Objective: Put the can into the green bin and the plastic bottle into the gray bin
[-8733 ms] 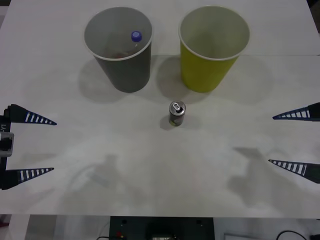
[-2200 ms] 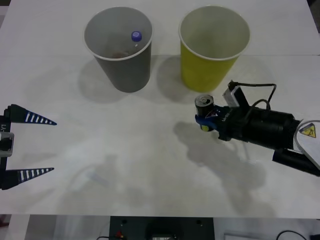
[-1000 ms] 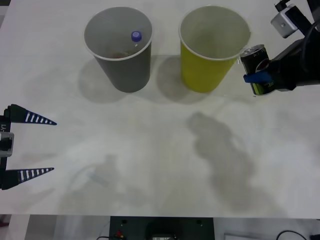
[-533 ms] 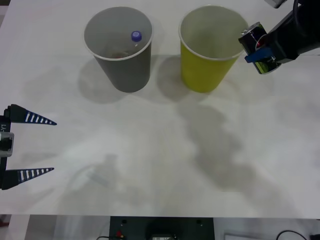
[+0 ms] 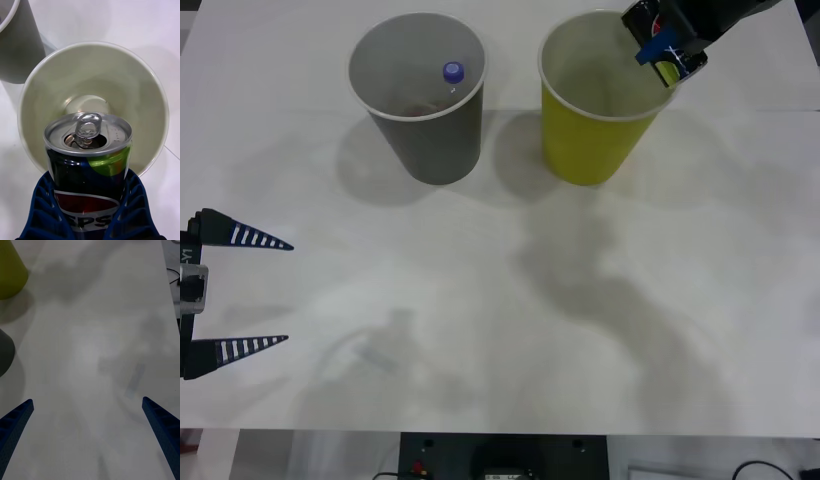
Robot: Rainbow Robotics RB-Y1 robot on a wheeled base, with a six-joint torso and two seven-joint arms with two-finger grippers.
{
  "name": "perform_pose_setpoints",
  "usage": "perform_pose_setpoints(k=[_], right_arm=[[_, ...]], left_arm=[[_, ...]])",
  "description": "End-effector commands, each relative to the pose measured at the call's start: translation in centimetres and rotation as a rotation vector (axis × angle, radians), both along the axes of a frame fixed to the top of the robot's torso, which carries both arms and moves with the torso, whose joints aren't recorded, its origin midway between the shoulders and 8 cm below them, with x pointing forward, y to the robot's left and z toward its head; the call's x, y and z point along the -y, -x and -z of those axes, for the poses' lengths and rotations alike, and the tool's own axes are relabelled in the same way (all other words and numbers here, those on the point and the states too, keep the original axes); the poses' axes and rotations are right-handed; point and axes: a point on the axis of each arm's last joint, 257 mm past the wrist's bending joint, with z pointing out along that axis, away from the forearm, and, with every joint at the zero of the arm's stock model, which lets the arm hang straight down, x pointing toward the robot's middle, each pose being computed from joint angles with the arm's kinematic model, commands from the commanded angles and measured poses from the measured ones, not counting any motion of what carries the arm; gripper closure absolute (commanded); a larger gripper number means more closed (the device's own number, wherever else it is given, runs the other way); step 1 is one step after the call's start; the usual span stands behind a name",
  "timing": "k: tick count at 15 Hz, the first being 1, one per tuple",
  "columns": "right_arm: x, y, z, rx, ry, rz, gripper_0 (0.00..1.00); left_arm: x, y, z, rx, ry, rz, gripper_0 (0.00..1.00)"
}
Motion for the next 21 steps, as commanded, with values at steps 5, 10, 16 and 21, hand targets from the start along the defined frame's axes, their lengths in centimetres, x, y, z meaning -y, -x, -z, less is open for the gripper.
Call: perform_pose_setpoints(k=[5, 10, 16, 21], right_arm=[[-2.4, -4.1, -0.7, 0.071, 0.043, 0.023, 0.78], [-2.7, -4.5, -0.6, 0.096, 0.091, -0.023, 0.0], [-2.9, -3.9, -0.3, 0.072, 0.079, -0.05, 0.0], [-2.2, -2.2, -0.8, 0.049, 0.021, -0.142, 0.0]], left_arm=[[0.0, 0.0, 0.0, 0.0, 0.0, 0.0, 0.0], [0.0, 0.0, 0.0, 0.0, 0.0, 0.0, 0.0], [0.0, 0.0, 0.0, 0.0, 0.0, 0.0, 0.0], [0.0, 0.0, 0.0, 0.0, 0.0, 0.0, 0.0]])
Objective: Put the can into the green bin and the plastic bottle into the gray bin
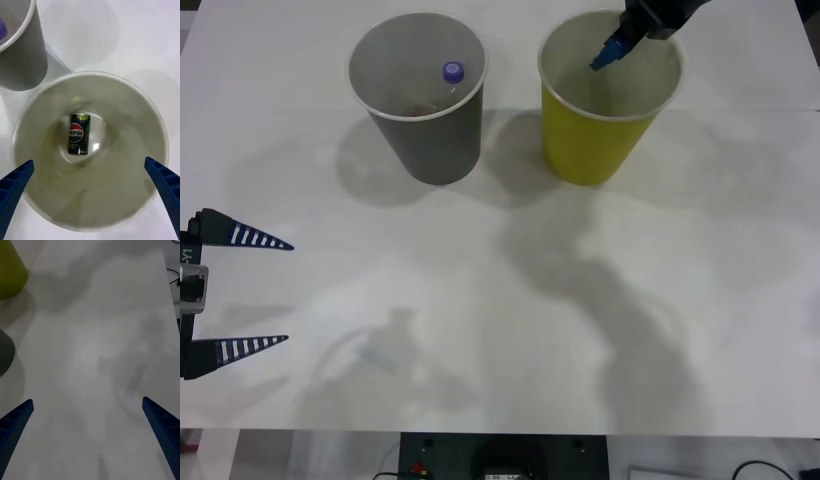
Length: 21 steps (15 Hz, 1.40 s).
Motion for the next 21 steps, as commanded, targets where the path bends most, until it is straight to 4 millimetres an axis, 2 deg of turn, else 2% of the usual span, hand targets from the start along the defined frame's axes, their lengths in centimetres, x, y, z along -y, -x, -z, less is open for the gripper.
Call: perform_pose_setpoints(k=[1, 5, 8, 12, 21], right_arm=[[0.9, 1.2, -0.4, -0.001, -0.048, -0.052, 0.0], [2.0, 4.2, -1.0, 0.061, -0.061, -0.099, 0.0], [3.3, 6.8, 0.7, 0.065, -0.066, -0.138, 0.0], [4.6, 9.6, 2.1, 0.103, -0.058, -0.188, 0.0], [6.5, 14.4, 6.9, 0.174, 0.017, -0.299, 0.0]], left_arm=[[0.0, 0.0, 0.0, 0.0, 0.0, 0.0, 0.0], [0.0, 0.0, 0.0, 0.0, 0.0, 0.0, 0.0], [0.0, 0.0, 0.0, 0.0, 0.0, 0.0, 0.0], [0.0, 0.0, 0.0, 0.0, 0.0, 0.0, 0.0], [0.0, 0.0, 0.0, 0.0, 0.0, 0.0, 0.0]])
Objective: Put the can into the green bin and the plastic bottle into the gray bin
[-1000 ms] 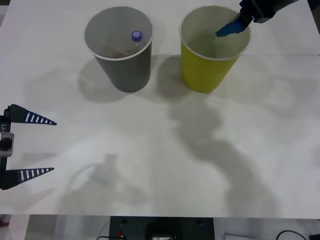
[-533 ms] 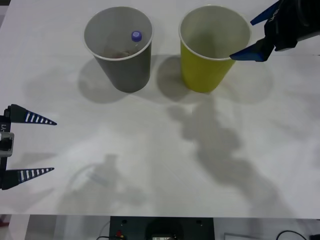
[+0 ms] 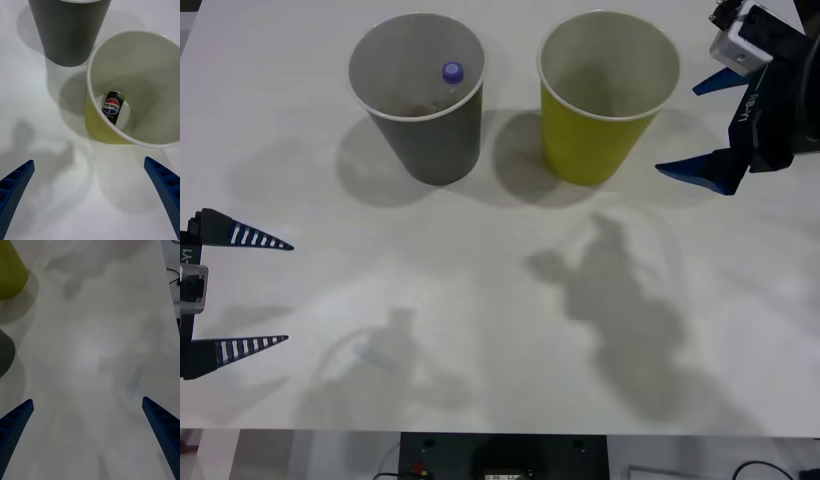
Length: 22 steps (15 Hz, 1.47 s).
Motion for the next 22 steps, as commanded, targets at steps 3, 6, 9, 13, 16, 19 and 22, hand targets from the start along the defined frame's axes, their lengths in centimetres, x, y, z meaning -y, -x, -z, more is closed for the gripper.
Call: perform_pose_setpoints(k=[3, 6, 9, 13, 16, 19, 22], right_arm=[[1.5, 2.9, 3.0, -0.014, 0.042, -0.123, 0.0], [2.5, 4.5, 4.4, -0.024, 0.044, -0.172, 0.0], [3.7, 6.0, 5.6, -0.037, 0.041, -0.202, 0.0], [5.6, 7.4, 7.8, -0.068, 0.047, -0.223, 0.0], [6.8, 8.2, 9.1, -0.113, 0.049, -0.214, 0.0], [7.9, 8.4, 10.0, -0.12, 0.056, -0.188, 0.0], [9.2, 8.5, 10.7, -0.137, 0.066, -0.167, 0.0]], left_arm=[[0.0, 0.0, 0.0, 0.0, 0.0, 0.0, 0.0], [0.0, 0.0, 0.0, 0.0, 0.0, 0.0, 0.0], [0.0, 0.0, 0.0, 0.0, 0.0, 0.0, 0.0], [0.0, 0.0, 0.0, 0.0, 0.0, 0.0, 0.0], [0.0, 0.0, 0.0, 0.0, 0.0, 0.0, 0.0], [0.0, 0.0, 0.0, 0.0, 0.0, 0.0, 0.0], [0.0, 0.0, 0.0, 0.0, 0.0, 0.0, 0.0]])
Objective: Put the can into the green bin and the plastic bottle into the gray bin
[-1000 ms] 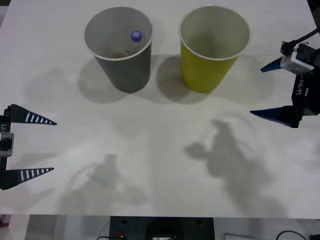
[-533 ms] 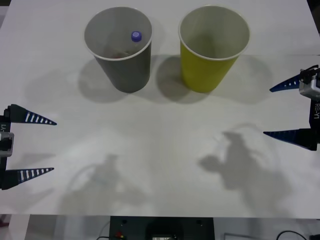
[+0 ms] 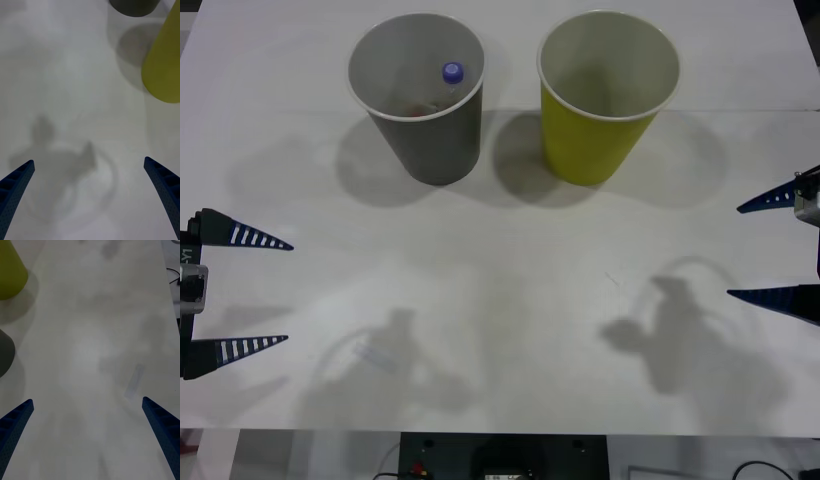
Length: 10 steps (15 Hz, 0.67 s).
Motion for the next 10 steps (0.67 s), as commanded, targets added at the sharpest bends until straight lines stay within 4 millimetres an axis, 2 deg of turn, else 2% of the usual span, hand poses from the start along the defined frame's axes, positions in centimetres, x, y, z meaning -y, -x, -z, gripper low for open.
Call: perform_pose_setpoints(k=[1, 10], right_arm=[[1.3, -0.1, 0.5, -0.011, 0.014, 0.011, 0.0], [2.3, -0.2, 0.5, 0.036, 0.046, -0.093, 0.0]], left_arm=[[0.0, 0.0, 0.0, 0.0, 0.0, 0.0, 0.0], [0.0, 0.0, 0.0, 0.0, 0.0, 0.0, 0.0]])
